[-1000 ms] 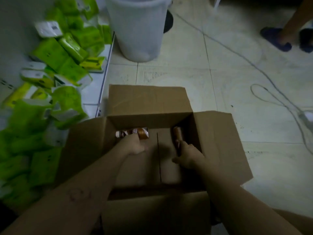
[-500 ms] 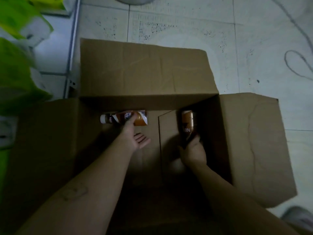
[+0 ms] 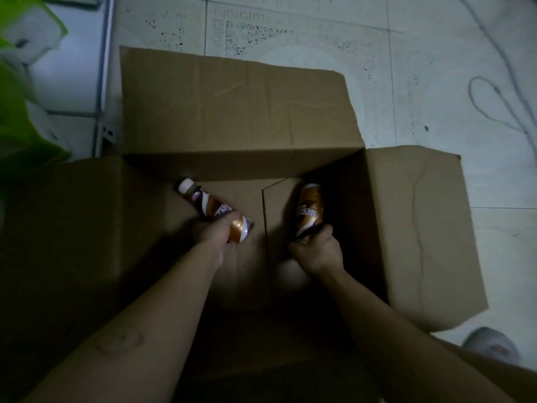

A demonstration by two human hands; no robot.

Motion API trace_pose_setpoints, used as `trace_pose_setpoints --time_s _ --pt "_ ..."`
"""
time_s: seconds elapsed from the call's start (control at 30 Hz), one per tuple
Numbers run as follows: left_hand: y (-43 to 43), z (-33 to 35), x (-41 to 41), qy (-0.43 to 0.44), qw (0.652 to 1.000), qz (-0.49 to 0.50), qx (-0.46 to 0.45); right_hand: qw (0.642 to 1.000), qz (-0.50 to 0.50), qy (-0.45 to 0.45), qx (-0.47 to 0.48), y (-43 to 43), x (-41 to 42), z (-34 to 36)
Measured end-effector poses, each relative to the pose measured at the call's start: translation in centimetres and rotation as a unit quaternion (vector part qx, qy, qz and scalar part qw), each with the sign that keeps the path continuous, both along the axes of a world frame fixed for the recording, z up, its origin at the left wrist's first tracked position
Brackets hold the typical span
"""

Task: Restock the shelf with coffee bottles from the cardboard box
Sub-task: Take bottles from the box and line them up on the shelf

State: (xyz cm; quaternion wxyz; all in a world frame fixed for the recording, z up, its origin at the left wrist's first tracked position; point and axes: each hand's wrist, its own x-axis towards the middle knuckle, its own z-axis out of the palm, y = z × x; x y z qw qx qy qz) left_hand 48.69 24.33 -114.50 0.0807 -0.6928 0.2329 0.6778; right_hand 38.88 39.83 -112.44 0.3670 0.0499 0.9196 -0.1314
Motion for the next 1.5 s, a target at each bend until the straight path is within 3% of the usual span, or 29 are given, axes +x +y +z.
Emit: trace_pose_setpoints --time_s 0.13,0.23,0.47,0.6,0.77,0.97,1.2,1.33,1.5 --pt "2.5 0.3 0.9 -0.005 0.986 -0.112 -0.124 0.998 0.050 0.049 0.000 0.0 -0.3 4.0" --pt "4.3 0.7 1.4 0.036 0.964 -0.215 -0.152 0.988 0.116 0.103 -0.002 -0.3 -1.2 6.7" --pt "5.7 -0.1 2.7 0.077 0.937 -0.245 -0.238 0.944 0.237 0.228 -0.005 -1.2 -2.8 8.7" --pt "4.6 -0.1 2.4 0.110 0.925 -0.281 -0.232 0.952 0.239 0.192 -0.010 -1.4 -2.8 7.1" --pt "3.8 0.0 1.8 0.137 0.926 -0.254 -0.242 0.949 0.222 0.177 -0.139 -2.9 -2.9 3.9" --pt "1.8 0.1 1.9 0.149 0.920 -0.244 -0.268 0.960 0.200 0.143 -0.137 -3.7 -2.0 -0.8" --pt "0.5 0.0 2.5 0.129 0.910 -0.281 -0.276 0.964 0.250 0.059 -0.073 -3.9 -1.0 -2.5" --pt "0.1 1.2 3.1 0.143 0.909 -0.274 -0.281 0.982 0.125 -0.032 -0.136 -2.8 -0.3 -1.2" --pt "-0.6 6.0 3.1 0.189 0.898 -0.272 -0.290 0.960 0.055 -0.057 -0.268 -1.9 0.6 4.0"
